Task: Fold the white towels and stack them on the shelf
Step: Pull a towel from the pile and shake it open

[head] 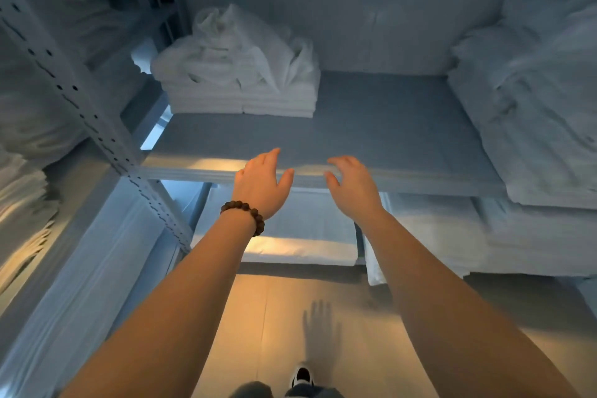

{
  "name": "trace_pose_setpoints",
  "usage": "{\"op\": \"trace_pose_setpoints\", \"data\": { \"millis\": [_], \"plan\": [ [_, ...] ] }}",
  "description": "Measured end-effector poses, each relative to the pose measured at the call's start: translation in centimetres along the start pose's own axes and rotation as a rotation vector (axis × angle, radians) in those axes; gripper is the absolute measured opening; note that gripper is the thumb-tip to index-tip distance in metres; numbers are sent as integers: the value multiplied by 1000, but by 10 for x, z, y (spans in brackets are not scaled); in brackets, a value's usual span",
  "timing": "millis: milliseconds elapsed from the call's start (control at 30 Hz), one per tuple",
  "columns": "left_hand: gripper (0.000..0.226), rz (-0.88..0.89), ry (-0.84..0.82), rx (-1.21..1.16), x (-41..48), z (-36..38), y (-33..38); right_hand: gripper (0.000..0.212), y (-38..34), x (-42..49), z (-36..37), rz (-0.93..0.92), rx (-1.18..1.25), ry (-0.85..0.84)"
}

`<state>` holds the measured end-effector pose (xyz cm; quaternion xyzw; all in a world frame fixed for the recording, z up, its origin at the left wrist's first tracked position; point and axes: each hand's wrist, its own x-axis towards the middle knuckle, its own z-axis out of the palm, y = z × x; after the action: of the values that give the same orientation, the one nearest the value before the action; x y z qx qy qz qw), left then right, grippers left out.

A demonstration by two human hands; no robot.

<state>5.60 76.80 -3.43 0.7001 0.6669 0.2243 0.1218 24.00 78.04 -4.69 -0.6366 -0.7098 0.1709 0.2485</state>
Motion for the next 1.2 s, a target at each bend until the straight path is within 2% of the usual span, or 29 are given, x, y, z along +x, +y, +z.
{"op": "trace_pose_setpoints", "data": {
  "millis": [533, 1000, 1200],
  "plan": [
    [55, -50, -20, 35, 131, 22, -28, 40, 8, 131, 19, 29, 44, -53],
    [57, -22, -114, 52, 263, -11, -114, 39, -56, 264, 74, 68, 30, -36],
    [57, 17, -38, 13, 298, -18, -136, 37, -72, 293, 85, 36, 37, 13]
  ]
}}
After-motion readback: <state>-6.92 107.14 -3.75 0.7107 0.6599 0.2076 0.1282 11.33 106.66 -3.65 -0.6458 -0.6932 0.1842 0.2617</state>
